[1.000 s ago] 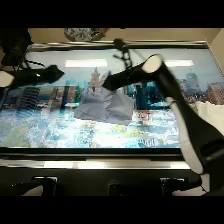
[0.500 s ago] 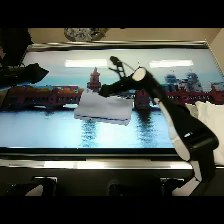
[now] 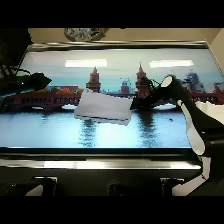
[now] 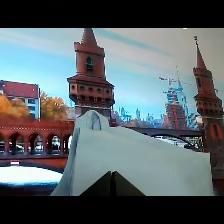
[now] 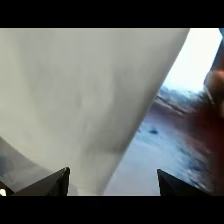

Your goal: Fold the shirts.

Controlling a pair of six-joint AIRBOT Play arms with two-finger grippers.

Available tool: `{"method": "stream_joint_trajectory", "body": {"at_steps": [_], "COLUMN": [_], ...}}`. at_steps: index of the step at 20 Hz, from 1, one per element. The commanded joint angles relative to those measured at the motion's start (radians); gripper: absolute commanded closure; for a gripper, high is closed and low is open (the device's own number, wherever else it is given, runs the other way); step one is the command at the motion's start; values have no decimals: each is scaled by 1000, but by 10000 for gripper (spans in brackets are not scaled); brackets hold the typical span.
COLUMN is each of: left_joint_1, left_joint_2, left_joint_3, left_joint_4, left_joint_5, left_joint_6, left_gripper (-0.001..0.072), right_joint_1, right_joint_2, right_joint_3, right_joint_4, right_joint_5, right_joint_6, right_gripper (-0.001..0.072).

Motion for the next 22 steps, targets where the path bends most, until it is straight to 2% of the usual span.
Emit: {"method": "stream_joint_trajectory", "body": {"at_steps": [1,3,4,5,6,8,11,13,15,22], "left_joint_1": [-1,0,0,0,0,0,0,1,11,23], "left_joint_2": [2,2,2,2,2,2,2,2,2,2], "left_joint_3": [-7,-7,-7,-7,-7,-7,-7,-7,-7,-7], "left_joint_4": [1,1,0,0,1,1,1,2,1,3], "left_joint_5": [2,8,12,14,14,14,14,14,14,15], "left_joint_6": [3,3,3,3,3,3,17,30,29,29], "left_gripper": [681,681,681,680,680,680,681,681,680,680], "right_joint_1": [2,24,40,48,53,35,-42,-151,-296,-778], "right_joint_2": [-63,-90,-97,-97,-93,-63,48,142,237,479], "right_joint_3": [-62,-62,-62,-62,-57,-25,51,99,111,111], "right_joint_4": [188,237,233,233,251,301,272,182,82,70], "right_joint_5": [-101,-93,-97,-113,-124,-113,-111,-82,-32,61], "right_joint_6": [12,3,3,-5,-35,-143,-170,-151,-69,-4], "right_gripper": [95,121,188,311,674,665,665,665,665,666]}}
